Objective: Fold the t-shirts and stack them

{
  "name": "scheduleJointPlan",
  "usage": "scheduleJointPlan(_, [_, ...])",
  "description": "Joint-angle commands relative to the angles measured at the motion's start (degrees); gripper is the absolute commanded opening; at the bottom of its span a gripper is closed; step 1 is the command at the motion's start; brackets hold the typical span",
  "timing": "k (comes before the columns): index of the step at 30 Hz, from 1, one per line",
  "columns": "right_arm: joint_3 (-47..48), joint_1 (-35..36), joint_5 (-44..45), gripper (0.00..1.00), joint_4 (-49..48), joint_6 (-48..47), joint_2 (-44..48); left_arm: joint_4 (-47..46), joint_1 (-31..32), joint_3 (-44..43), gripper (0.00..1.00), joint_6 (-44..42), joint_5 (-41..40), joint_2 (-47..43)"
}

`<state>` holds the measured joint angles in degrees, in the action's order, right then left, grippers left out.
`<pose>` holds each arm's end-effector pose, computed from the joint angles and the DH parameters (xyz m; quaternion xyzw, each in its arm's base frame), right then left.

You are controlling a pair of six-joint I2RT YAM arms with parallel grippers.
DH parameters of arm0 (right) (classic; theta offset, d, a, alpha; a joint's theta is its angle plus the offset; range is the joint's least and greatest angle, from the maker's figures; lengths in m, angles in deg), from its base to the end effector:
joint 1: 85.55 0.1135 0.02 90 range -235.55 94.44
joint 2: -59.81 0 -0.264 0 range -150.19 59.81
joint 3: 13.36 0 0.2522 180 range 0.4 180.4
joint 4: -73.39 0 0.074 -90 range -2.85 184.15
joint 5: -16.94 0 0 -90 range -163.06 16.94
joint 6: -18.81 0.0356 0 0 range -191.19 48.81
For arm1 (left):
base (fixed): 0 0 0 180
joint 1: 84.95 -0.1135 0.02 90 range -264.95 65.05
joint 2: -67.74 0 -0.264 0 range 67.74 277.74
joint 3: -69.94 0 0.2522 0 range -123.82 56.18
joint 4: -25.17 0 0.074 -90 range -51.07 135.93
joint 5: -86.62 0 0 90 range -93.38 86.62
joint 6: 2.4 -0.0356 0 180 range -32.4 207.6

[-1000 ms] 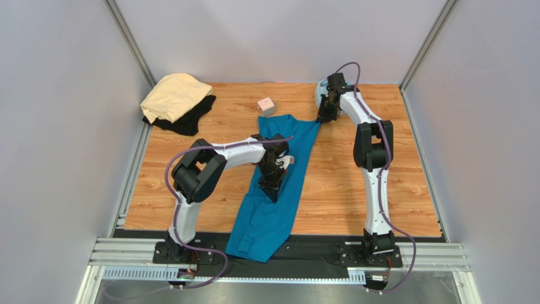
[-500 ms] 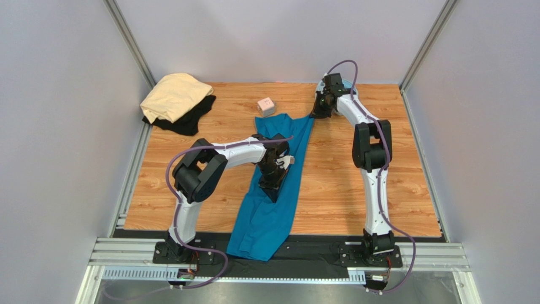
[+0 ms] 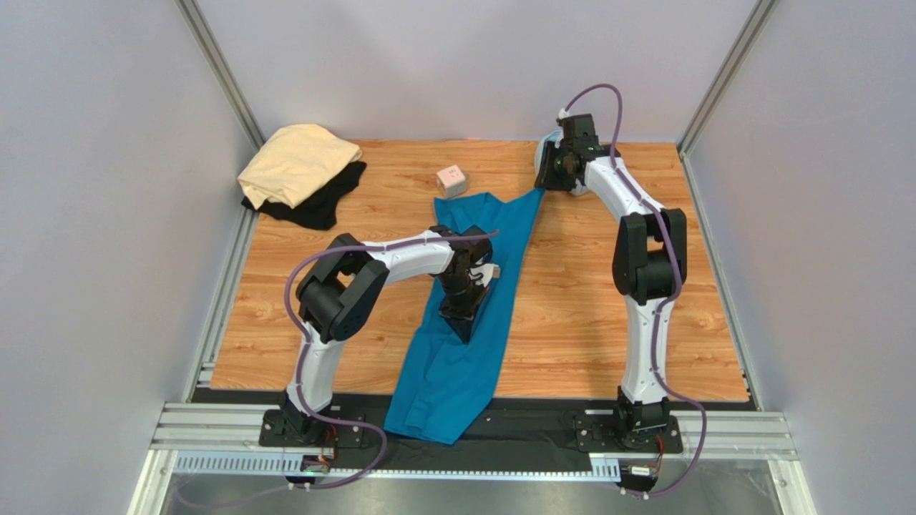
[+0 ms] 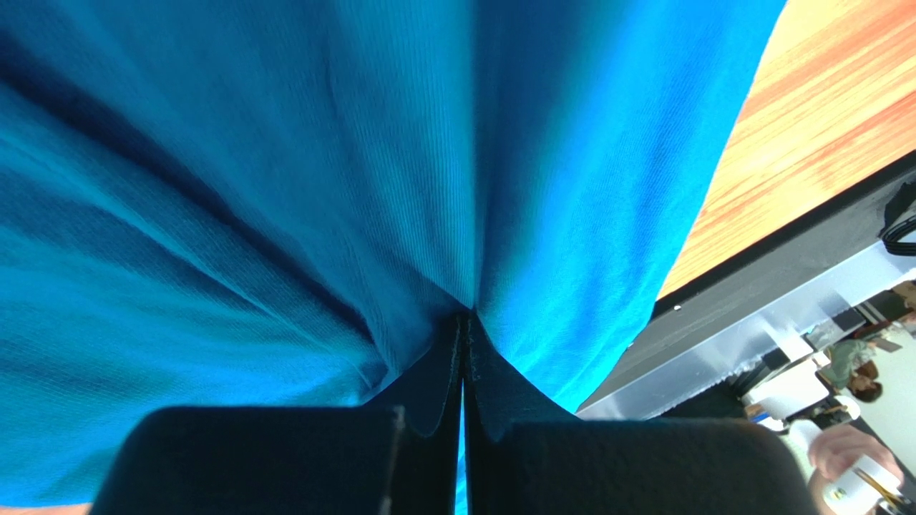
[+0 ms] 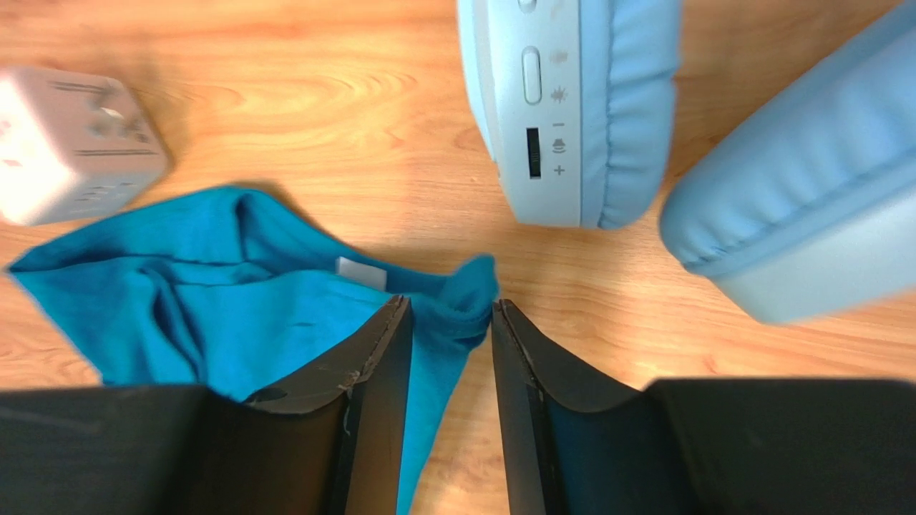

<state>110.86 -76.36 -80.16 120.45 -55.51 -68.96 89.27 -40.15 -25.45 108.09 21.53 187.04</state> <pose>0.4974 0.0849 0.2136 0.0330 0.9422 0.1278 0.3079 0.2615 -0.2808 0.1353 -0.2092 -0.9536 0.1907 0.1020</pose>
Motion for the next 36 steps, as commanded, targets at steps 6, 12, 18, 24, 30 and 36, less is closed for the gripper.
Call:
scheduleJointPlan(6, [5.64,-1.46,2.17,0.38,7.65,-3.47,7.75,1.24,1.35,-3.45,0.00,-2.12,-7.06,4.09])
scheduleJointPlan(12, [3.27,-1.37,-4.58,0.39,6.08,0.22,5.47,2.04,0.91,-3.63,0.01,-2.04,-8.38,2.08])
scheduleJointPlan(18, [2.84,0.21,-8.36,0.38,8.01,2.77,2.47,1.60,-1.55,-1.70,0.07,-1.77,-9.00,-1.96])
scheduleJointPlan(24, [-0.59,2.85,-7.94,0.39,9.41,3.39,2.65,0.89,-5.41,-0.82,0.13,-1.07,-10.93,-7.24])
scheduleJointPlan(30, [-2.00,3.82,-8.20,0.39,10.38,3.83,-1.48,0.37,-9.46,-0.47,0.14,-1.24,-11.46,-10.67])
scheduleJointPlan(36, [3.27,4.43,-6.53,0.39,15.04,4.62,-7.19,-1.12,-11.57,1.55,0.14,-1.42,-11.64,-10.68])
